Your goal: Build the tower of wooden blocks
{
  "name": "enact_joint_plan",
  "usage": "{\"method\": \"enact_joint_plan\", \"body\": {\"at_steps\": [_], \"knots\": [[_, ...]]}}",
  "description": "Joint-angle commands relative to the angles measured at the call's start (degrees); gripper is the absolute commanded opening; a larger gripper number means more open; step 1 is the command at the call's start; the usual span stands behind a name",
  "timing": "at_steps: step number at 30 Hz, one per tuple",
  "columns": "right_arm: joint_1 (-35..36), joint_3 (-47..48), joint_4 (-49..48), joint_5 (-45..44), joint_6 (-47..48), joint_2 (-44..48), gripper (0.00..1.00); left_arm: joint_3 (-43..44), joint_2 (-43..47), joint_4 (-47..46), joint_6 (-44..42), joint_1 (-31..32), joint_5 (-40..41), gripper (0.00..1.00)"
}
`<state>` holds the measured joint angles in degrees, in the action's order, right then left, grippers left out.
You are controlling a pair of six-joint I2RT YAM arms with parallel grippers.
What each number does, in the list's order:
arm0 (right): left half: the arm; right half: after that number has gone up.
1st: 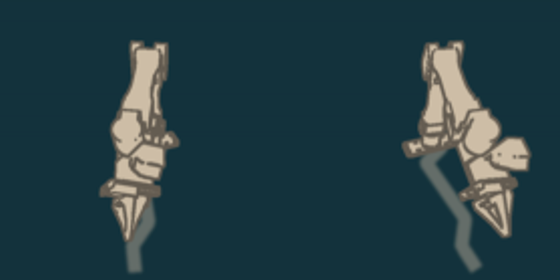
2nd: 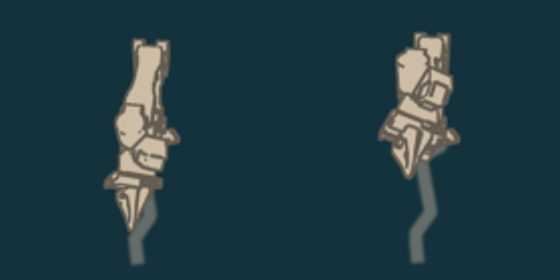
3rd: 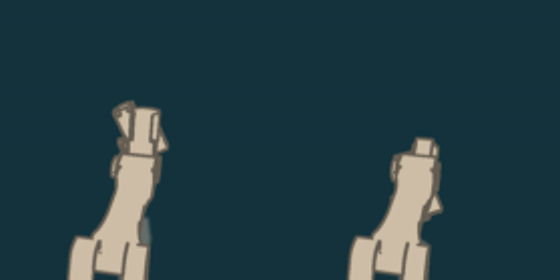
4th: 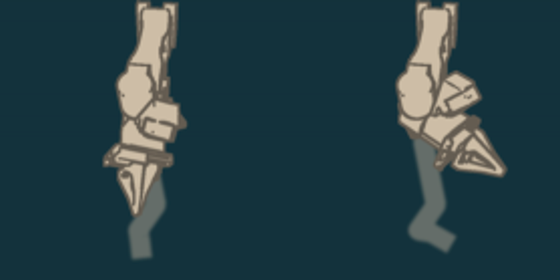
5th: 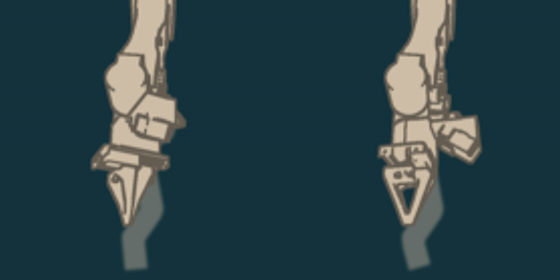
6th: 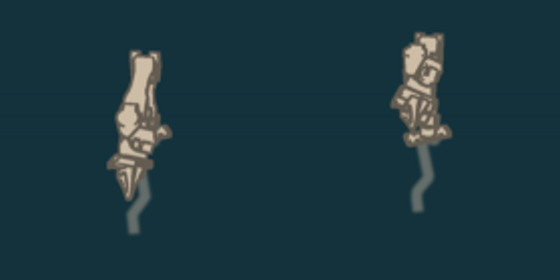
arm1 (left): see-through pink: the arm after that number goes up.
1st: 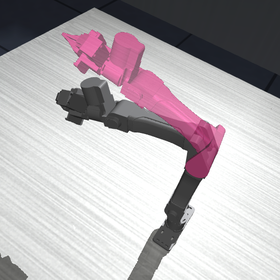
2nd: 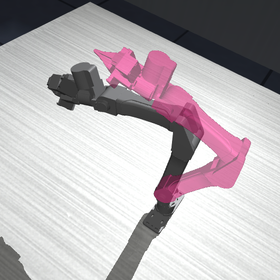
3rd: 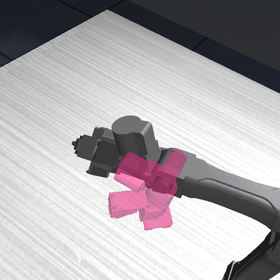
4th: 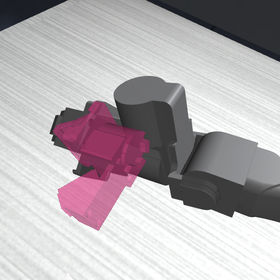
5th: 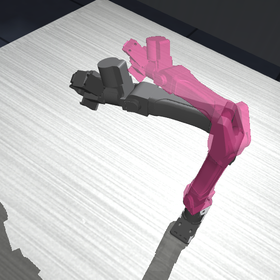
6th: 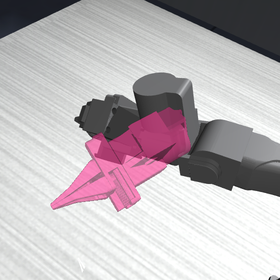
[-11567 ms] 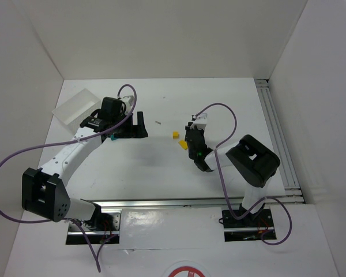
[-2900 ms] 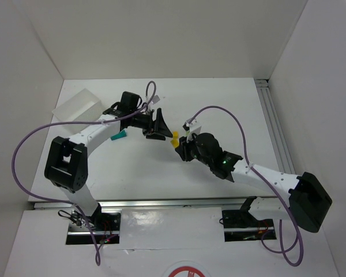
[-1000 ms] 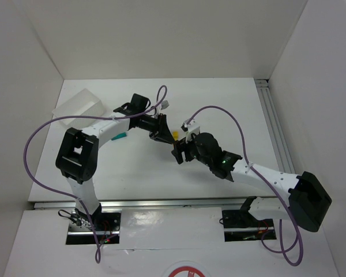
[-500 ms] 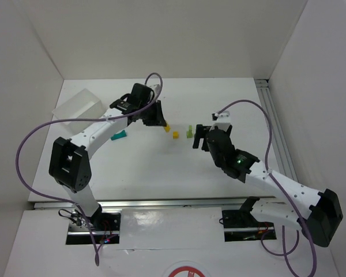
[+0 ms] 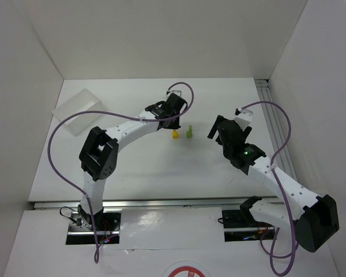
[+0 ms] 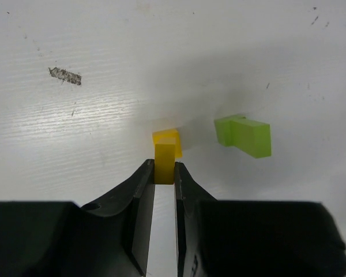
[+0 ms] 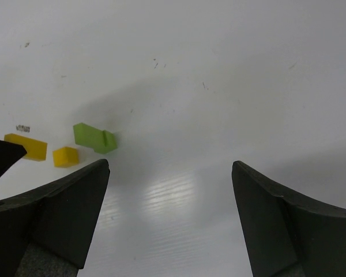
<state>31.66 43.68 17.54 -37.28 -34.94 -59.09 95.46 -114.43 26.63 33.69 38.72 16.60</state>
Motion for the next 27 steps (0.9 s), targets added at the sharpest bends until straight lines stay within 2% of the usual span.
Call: {"method": "enact_joint_plan", "body": {"at_steps": [1,9,16,27], "knots": [[-2.2,-0.9,-0.6,1.4,0.6,1.9,0.94,3.8,-0.6,-0.6,2.0,1.4,7.6,0.00],[-6.0,-2.1,-2.8,7.1,1.7,1.9,0.94,4.3,-2.5,0.5,4.3,4.3,13.6,0.00],[-7.0,-2.6,-2.8,7.7,2.2,1.9,0.94,6.2,-4.5,4.2,8.0,5.4,16.6,0.00],[-7.6,-3.2,-2.2,8.7,2.8,2.5,0.94,5.6,-5.0,4.2,9.7,5.9,16.1,0.00]]}}
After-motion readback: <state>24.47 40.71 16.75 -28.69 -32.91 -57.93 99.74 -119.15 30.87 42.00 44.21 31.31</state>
